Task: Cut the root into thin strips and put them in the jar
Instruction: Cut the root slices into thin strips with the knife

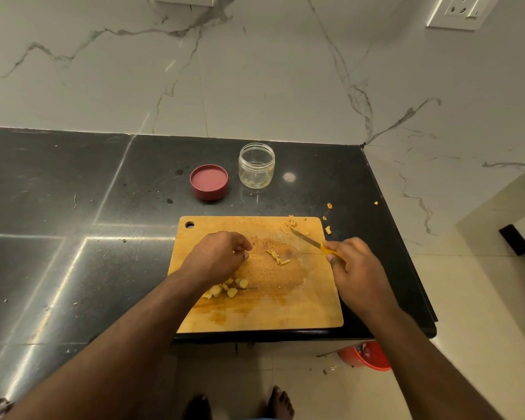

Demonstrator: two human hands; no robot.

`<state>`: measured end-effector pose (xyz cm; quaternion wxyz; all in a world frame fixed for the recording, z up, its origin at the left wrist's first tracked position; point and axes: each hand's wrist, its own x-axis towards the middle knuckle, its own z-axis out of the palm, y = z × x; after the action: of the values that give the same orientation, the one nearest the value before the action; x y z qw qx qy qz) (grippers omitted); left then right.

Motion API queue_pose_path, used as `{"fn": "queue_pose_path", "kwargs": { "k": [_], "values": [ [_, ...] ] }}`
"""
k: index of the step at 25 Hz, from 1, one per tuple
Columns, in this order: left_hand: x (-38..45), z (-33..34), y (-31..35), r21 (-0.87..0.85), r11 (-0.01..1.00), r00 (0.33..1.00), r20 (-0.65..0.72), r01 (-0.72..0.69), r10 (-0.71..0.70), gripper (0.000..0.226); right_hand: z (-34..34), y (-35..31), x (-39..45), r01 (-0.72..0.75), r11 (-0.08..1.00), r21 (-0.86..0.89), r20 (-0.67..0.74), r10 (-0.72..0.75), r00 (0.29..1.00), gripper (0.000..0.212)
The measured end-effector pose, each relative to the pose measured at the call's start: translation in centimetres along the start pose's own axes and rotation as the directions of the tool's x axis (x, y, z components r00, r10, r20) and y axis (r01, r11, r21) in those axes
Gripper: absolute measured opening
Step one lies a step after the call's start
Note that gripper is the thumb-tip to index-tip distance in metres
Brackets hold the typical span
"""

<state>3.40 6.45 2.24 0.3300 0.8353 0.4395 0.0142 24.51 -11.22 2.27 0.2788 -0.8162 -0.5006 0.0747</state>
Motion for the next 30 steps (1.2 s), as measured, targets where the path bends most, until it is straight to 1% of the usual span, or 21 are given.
{"fn": "queue_pose_path", "kwargs": {
  "k": [3,5,7,11,16,17,19,21,22,23,24,25,26,27,30],
  "values": [
    [-0.2,-0.1,-0.2,-0.008,1.000,1.000,-0.011,0.008,-0.009,0.026,0.6,-0.3,1.6,0.034,0.999,-0.031,0.043,-0.032,0.999,0.029],
    [-0.3,-0.3,-0.8,-0.013,1.000,0.999,-0.024,0.028,-0.028,0.025,0.4,-0.3,1.3,0.100,0.995,-0.021,0.102,-0.097,0.990,0.028],
    [-0.5,-0.5,-1.4,-0.029,0.998,0.998,-0.035,0.054,-0.055,0.025,-0.4,0.0,0.5,0.139,0.990,0.004,0.132,-0.138,0.982,0.026],
    [-0.5,-0.9,-2.2,-0.051,0.994,0.994,-0.050,0.092,-0.095,0.025,-1.2,0.4,0.4,0.120,0.993,-0.014,0.091,-0.119,0.989,0.027],
    [-0.8,-2.0,-3.0,-0.060,0.991,0.989,-0.073,0.123,-0.127,0.024,-0.2,-0.4,0.2,0.133,0.990,-0.045,0.154,-0.125,0.980,0.027],
    [-1.0,-2.3,-3.3,-0.050,0.990,0.988,-0.074,0.131,-0.134,0.023,-0.4,-0.5,0.0,0.129,0.991,-0.034,0.156,-0.122,0.980,0.027],
    [-1.4,-2.8,-3.9,-0.023,0.989,0.988,-0.043,0.148,-0.149,0.022,-0.9,-0.5,-0.3,0.081,0.996,0.040,0.115,-0.085,0.990,0.026],
    [-1.6,-2.8,-4.3,-0.003,0.989,0.989,0.011,0.149,-0.149,0.021,-1.1,-0.7,-0.6,-0.033,0.985,0.172,0.086,0.018,0.996,0.024],
    [-1.7,-2.7,-4.3,-0.001,0.990,0.990,0.031,0.138,-0.138,0.022,-0.9,-0.9,-0.8,-0.113,0.960,0.255,0.095,0.092,0.991,0.021],
    [-1.8,-2.5,-4.3,0.003,0.993,0.992,0.039,0.121,-0.121,0.023,-0.5,-1.1,-1.0,-0.203,0.910,0.360,0.120,0.170,0.978,0.019],
    [-1.8,-2.4,-4.2,0.017,0.995,0.994,0.041,0.098,-0.099,0.023,-0.1,-1.5,-1.3,-0.297,0.827,0.477,0.160,0.250,0.955,0.017],
    [-1.8,-2.5,-4.1,0.042,0.997,0.997,0.039,0.072,-0.074,0.023,0.2,-2.0,-1.7,-0.381,0.721,0.578,0.214,0.317,0.924,0.015],
    [-1.9,-2.6,-3.9,0.072,0.996,0.998,0.040,0.045,-0.048,0.023,0.4,-2.4,-2.0,-0.438,0.631,0.640,0.264,0.354,0.897,0.014],
    [-1.9,-2.7,-3.7,0.101,0.995,0.998,0.050,0.017,-0.022,0.022,0.5,-2.7,-2.3,-0.469,0.583,0.663,0.299,0.368,0.880,0.015],
    [-1.9,-2.7,-2.8,0.238,0.968,0.990,0.132,-0.076,0.045,0.022,0.8,-3.3,-3.1,-0.507,0.528,0.681,0.353,0.370,0.859,0.019]
  ]
}}
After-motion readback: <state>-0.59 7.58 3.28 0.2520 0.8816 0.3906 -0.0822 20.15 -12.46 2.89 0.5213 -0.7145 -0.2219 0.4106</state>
